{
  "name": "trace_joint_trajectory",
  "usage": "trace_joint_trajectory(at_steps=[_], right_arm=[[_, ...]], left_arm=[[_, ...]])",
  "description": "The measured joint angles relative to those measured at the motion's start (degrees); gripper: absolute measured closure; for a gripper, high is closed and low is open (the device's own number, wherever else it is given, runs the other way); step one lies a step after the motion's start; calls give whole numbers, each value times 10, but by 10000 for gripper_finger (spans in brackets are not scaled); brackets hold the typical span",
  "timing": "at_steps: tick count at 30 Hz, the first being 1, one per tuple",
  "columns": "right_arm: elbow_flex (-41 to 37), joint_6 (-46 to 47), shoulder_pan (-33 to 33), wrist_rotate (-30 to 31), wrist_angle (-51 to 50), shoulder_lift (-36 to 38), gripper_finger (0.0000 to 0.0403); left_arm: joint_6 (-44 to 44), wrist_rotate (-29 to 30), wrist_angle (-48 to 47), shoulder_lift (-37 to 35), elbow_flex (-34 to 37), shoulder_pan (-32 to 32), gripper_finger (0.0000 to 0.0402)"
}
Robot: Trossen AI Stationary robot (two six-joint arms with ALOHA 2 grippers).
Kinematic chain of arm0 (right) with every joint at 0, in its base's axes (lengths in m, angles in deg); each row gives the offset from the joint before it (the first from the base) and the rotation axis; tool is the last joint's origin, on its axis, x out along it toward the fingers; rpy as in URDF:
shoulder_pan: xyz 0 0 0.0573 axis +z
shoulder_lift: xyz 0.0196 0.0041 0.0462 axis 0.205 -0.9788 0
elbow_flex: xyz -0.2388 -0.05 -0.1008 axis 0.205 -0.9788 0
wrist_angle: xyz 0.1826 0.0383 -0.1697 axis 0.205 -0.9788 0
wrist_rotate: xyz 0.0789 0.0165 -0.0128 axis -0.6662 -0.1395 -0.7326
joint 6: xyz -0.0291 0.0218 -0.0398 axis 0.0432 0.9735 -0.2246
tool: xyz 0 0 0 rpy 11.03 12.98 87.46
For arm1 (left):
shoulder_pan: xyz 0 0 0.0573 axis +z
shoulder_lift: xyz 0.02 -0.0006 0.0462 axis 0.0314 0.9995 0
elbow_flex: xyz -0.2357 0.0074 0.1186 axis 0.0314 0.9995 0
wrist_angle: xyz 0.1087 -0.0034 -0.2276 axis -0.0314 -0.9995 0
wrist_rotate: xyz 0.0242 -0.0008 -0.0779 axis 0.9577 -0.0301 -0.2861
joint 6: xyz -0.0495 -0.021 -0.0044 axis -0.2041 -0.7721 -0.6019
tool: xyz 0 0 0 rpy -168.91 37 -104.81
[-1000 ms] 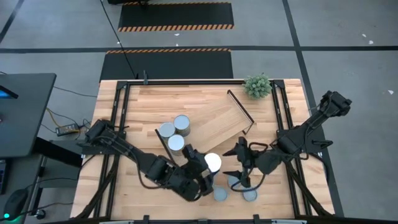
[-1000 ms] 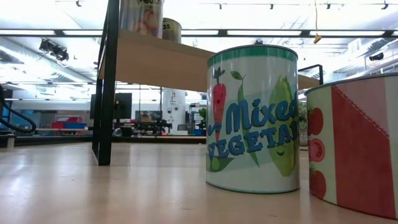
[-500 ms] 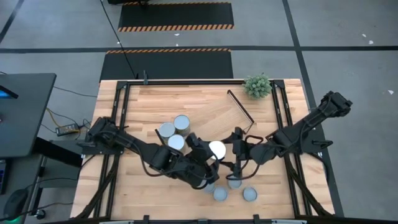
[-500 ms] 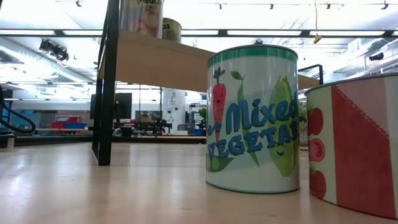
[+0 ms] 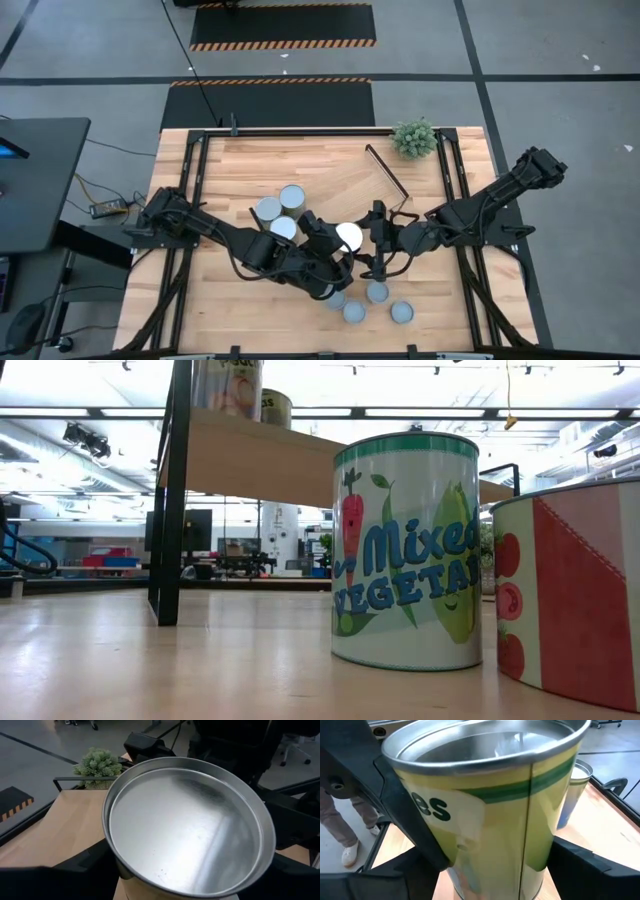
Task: Pick and place cans onto a shelf
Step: Put the canned oranges on the shelf
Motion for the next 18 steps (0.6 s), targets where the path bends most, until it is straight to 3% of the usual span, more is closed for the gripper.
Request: trace_joint_trajectory(at_steps=[6,14,18], right_arm=[[0,-2,0,1,-5,0,85],[0,-3,0,-11,-14,-1,86],[0,-4,-1,-10,-20,8,86]], left_arm=[[-1,-15,-11,0,0,2,89],[17,-40,-36,-12,0,3,13],[28,-44,-53,-32,0,2,8]])
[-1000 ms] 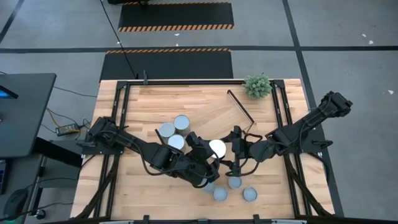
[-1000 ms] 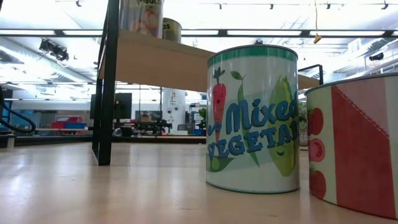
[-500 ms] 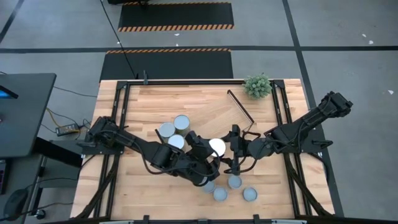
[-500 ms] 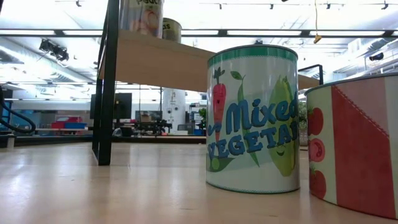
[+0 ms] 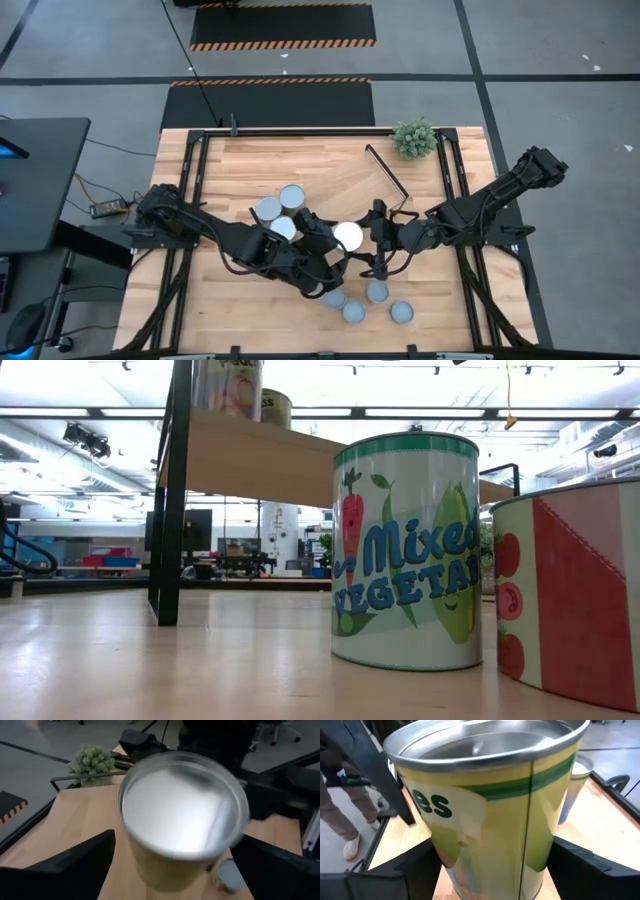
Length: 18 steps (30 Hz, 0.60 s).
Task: Pick and place cans onto a shelf
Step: Put the canned oranges on the shelf
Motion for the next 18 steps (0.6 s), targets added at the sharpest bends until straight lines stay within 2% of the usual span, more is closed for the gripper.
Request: trace_joint_trajectory(at_steps=[6,10,14,18], right_arm=[[0,0,-4,0,-19,17,86],[0,-5,-10,-16,-16,15,85],[0,-5,-22,-51,10,-3,84],[0,-19,-31,-70,53,-31,84]], left_arm=[[25,-36,-20,-38,0,-7,8],[-7,-59,-71,-68,0,-18,13],[-26,-50,-128,-90,12,-36,28],[-56,-11,-176,-105,35,-60,51]])
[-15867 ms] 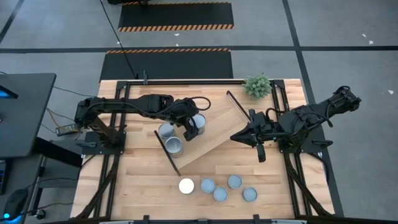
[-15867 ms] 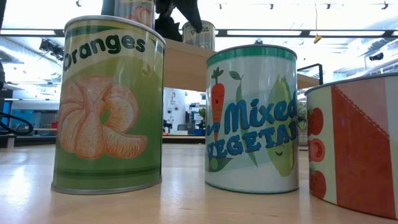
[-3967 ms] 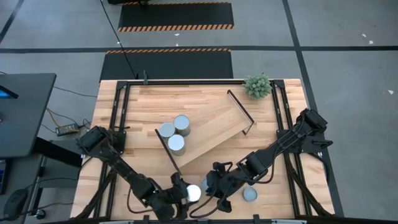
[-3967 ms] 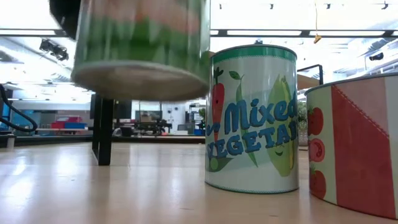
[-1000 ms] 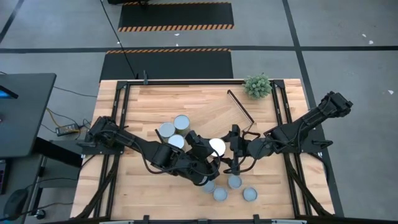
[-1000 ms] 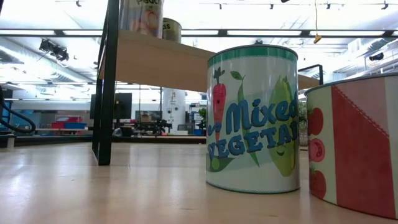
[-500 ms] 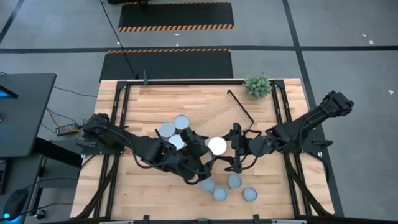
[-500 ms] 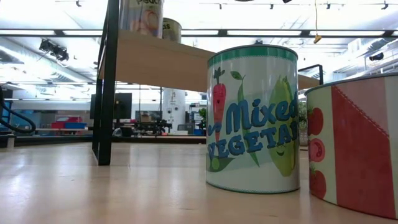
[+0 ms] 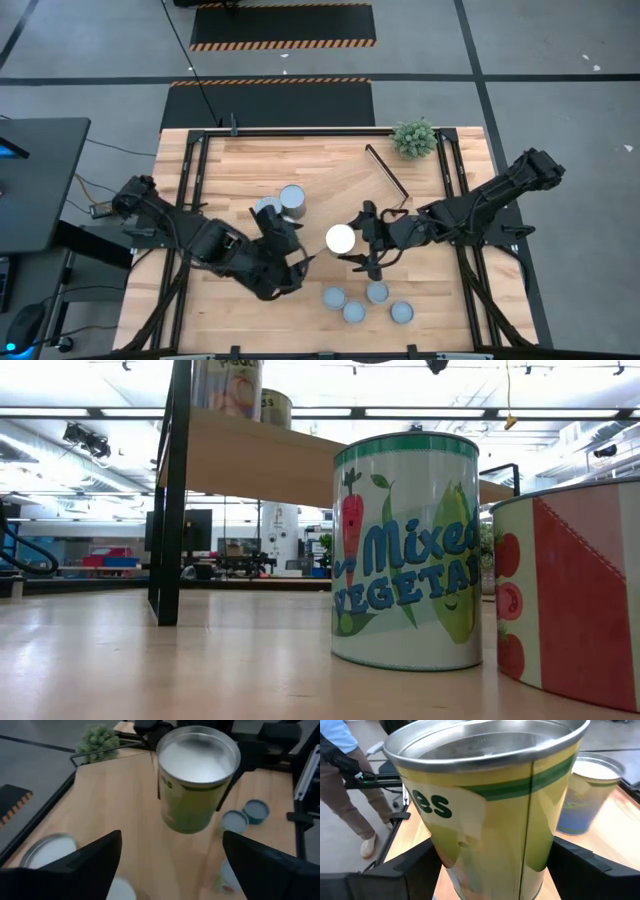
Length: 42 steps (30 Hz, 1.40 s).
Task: Pick and place cans onto a shelf
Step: Put the canned oranges on the shelf
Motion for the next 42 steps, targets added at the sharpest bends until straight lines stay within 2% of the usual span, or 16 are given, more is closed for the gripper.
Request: trace_joint_trajectory(at_steps=[10,16,23,33,42], right_arm=[[0,-17,-52,-48,93,-79,83],[0,-18,-85,-53,95,-94,83],[0,-17,-122,-99,99,-112,82],[-15,-3,-150,-126,122,-121,82],[-40,1,-152,-126,135,-120,76]], left_arm=[[-46,32,19,-86,100,-27,116],[-41,34,101,-150,174,-22,151],[-33,42,177,-200,240,-16,186],[-13,42,211,-208,247,-17,219],[2,44,211,-208,247,-16,221]])
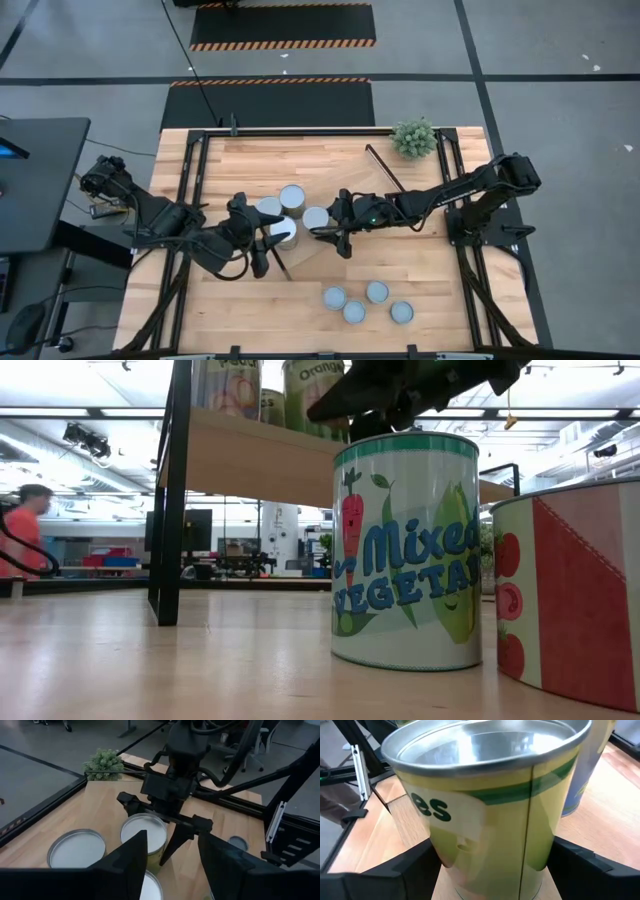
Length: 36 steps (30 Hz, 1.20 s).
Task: Pick and place cans onto a shelf
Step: Put the canned oranges on the shelf
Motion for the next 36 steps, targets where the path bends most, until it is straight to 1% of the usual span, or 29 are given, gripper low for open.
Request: trace_joint_trajectory(at_steps=[4,11,15,19,24,28,34,36], right_arm=[[0,-8,0,0,-1,0,59],[-1,-8,-8,-9,-8,0,13],[16,-17,-7,-10,-29,2,5],[49,-28,-8,-34,-101,3,6],[80,-33,-7,-45,-162,3,4],[108,-46,-7,-60,-228,4,4],[141,-71,-6,-59,-337,4,4],[143,-71,-6,-47,-361,10,5]], left_arm=[[4,0,0,0,0,0,221],[12,1,-1,0,0,0,221],[12,1,-1,0,0,0,221],[15,1,-1,0,0,0,221],[15,1,-4,0,0,0,221],[15,-11,-8,0,0,0,221],[16,-12,-28,0,-1,0,221],[15,-12,-34,0,-1,0,221]])
